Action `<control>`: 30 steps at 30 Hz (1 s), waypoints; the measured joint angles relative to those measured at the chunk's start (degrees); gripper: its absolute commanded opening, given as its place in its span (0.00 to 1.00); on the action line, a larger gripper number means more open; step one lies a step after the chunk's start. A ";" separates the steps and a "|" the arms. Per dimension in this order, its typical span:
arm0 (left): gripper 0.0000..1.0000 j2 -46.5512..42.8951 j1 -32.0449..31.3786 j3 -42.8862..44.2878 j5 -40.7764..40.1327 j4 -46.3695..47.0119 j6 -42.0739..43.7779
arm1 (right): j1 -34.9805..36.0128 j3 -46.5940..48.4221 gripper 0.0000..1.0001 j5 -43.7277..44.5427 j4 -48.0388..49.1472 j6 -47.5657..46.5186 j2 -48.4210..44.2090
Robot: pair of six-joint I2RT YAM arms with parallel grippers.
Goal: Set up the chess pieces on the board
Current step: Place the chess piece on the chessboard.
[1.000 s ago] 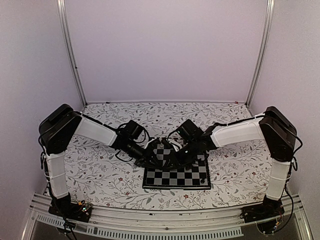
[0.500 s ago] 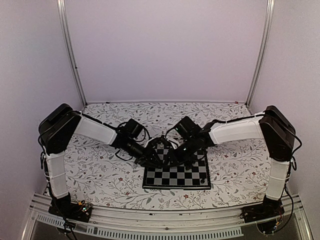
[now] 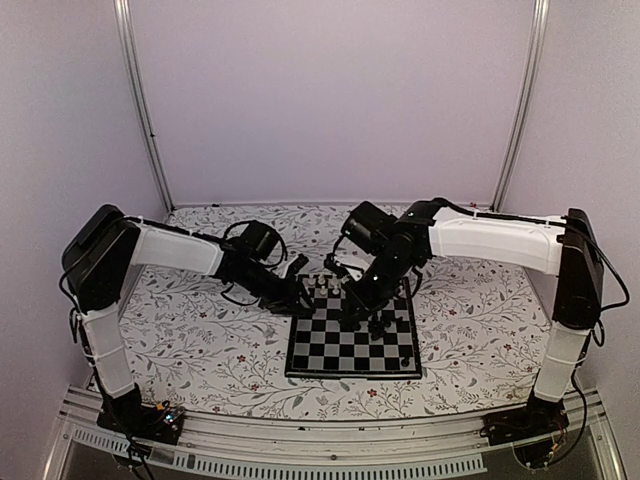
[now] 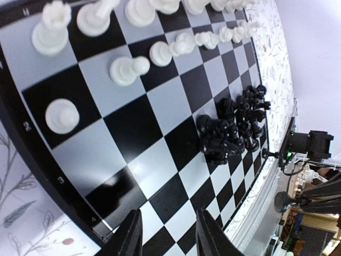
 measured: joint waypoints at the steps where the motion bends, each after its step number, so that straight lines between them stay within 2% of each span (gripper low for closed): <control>1: 0.37 0.00 0.13 0.70 -0.98 -0.48 0.42 | 0.46 0.44 0.00 1.07 -2.25 -0.15 0.00; 5: 0.37 0.00 0.24 3.87 -4.02 -1.92 2.34 | 1.88 0.39 0.00 4.48 -10.43 -0.79 0.02; 12: 0.38 0.00 0.28 7.08 -7.93 -4.33 5.66 | 2.47 0.07 0.00 7.72 -17.22 -1.86 1.66; 30: 0.38 0.00 0.28 7.32 -9.81 -6.47 7.28 | 3.52 -0.92 0.00 4.33 -18.53 -4.15 5.51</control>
